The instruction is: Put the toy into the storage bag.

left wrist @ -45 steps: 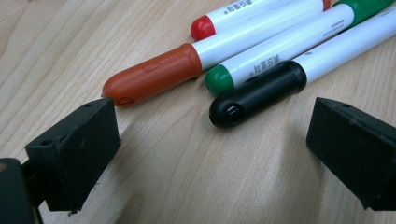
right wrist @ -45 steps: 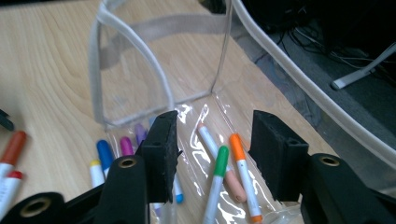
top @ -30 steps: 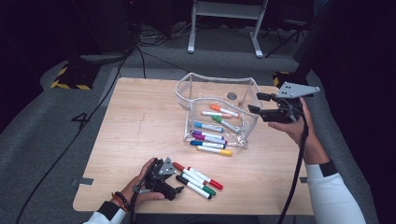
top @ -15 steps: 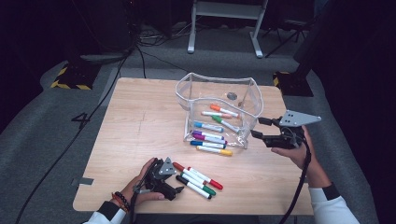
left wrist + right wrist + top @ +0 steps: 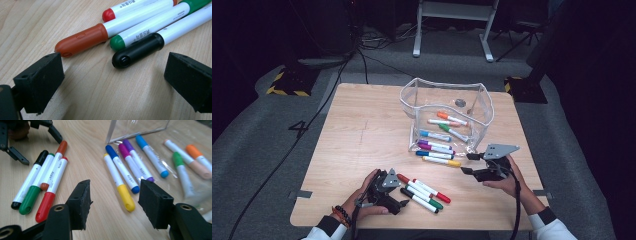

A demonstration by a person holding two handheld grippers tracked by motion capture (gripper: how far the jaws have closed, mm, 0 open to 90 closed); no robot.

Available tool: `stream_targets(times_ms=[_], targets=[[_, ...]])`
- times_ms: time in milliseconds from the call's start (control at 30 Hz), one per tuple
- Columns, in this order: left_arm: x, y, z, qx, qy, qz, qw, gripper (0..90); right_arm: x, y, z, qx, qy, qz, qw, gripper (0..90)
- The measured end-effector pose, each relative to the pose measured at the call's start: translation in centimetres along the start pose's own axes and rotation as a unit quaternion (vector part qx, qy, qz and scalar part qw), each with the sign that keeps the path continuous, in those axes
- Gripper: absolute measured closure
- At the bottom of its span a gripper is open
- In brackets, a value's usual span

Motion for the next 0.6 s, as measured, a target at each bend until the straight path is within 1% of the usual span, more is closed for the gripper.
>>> stream_targets(times_ms=[67, 133, 200, 233, 267, 333, 433, 533, 600], targets=[[0.0, 0.0, 0.0, 0.0, 0.0, 0.0, 1.0, 2.8, 0.5, 1.1, 0.3, 0.013, -0.005, -0.012, 0.9998, 43.3], [0.0, 0.0, 0.0, 0.0, 0.0, 0.0, 1.0, 2.8, 0.6, 2.3, 0.7, 0.027, -0.015, -0.013, 0.9994, 43.3], [0.0, 0.0, 0.0, 0.0, 0.0, 0.0, 1.0, 2.8, 0.5, 3.3, 1.0, 0.031, -0.007, -0.022, 0.9993, 44.2], [0.0, 0.0, 0.0, 0.0, 0.0, 0.0, 1.0, 2.8, 0.4, 3.8, 1.1, 0.035, -0.008, -0.018, 0.9992, 44.2], [0.0, 0.0, 0.0, 0.0, 0.0, 0.0, 1.0, 2.8, 0.3, 4.2, 1.2, 0.043, -0.015, -0.014, 0.9989, 44.2], [0.0, 0.0, 0.0, 0.0, 0.0, 0.0, 1.0, 2.8, 0.2, 5.0, 1.3, 0.051, -0.022, -0.012, 0.9984, 44.1], [0.0, 0.0, 0.0, 0.0, 0.0, 0.0, 1.0, 2.8, -0.1, 6.0, 1.4, 0.054, -0.021, -0.009, 0.9982, 44.1], [0.0, 0.0, 0.0, 0.0, 0.0, 0.0, 1.0, 2.8, -0.1, 6.8, 1.6, 0.063, -0.021, -0.013, 0.9977, 44.6], [0.0, 0.0, 0.0, 0.0, 0.0, 0.0, 1.0, 2.8, -0.2, 7.1, 1.6, 0.062, -0.021, -0.01, 0.9978, 45.1]])
Point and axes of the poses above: each handheld gripper's, and its own axes: y roughly forward along the jaws, z roughly out of its underside, x roughly to its left, the point moved 7 cm from there along y, roughly forward along the jaws, and after that the axes turned 1 degree about -x, right-handed, at the moved point
